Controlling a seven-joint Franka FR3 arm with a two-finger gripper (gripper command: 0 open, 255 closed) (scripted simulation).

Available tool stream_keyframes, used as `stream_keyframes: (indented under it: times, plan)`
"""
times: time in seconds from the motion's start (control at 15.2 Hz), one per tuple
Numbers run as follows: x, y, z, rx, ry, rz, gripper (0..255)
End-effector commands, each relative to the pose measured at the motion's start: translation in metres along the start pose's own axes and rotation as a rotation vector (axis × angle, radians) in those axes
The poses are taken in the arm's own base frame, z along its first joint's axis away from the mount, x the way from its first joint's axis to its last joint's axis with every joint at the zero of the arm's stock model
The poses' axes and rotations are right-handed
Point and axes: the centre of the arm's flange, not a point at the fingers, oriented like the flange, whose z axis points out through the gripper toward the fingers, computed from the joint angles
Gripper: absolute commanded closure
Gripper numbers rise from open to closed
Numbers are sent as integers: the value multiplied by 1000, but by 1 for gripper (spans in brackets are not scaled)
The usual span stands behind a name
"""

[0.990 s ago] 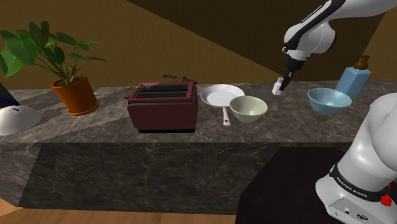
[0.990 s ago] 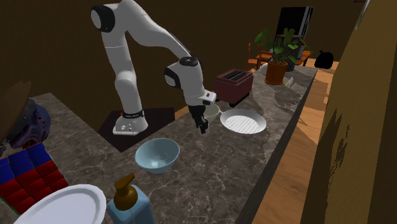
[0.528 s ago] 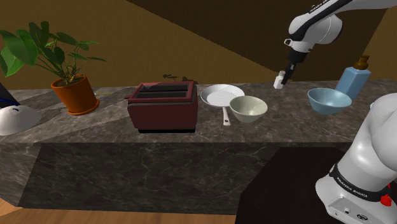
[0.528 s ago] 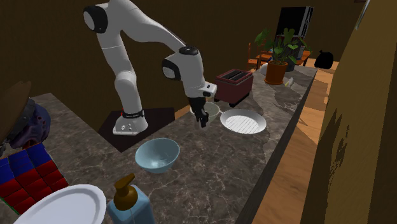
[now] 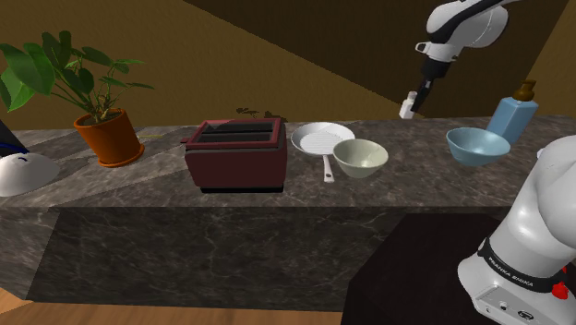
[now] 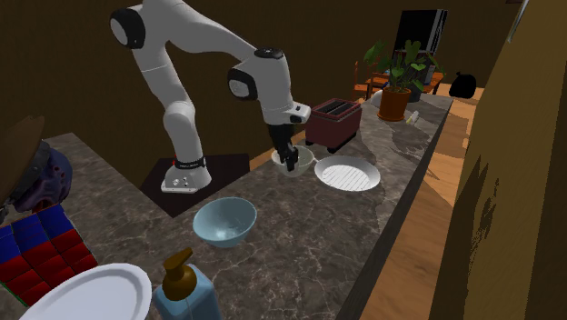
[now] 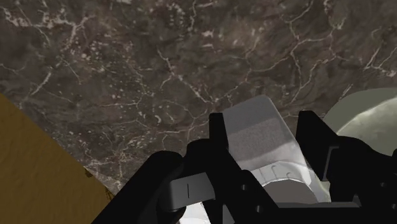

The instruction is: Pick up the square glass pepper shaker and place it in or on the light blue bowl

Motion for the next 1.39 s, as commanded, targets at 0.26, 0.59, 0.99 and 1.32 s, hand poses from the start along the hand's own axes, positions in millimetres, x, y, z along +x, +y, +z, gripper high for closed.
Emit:
stream_keyframes:
  times: [0.26, 0.59, 0.99, 1.32]
  plan:
    - [-37, 5, -21, 0, -1, 0, 255]
    - [-101, 14, -34, 0, -1, 0, 255]
    - [-178, 25, -50, 0, -1, 0, 255]
    - [-240, 34, -63, 0, -1, 0, 255]
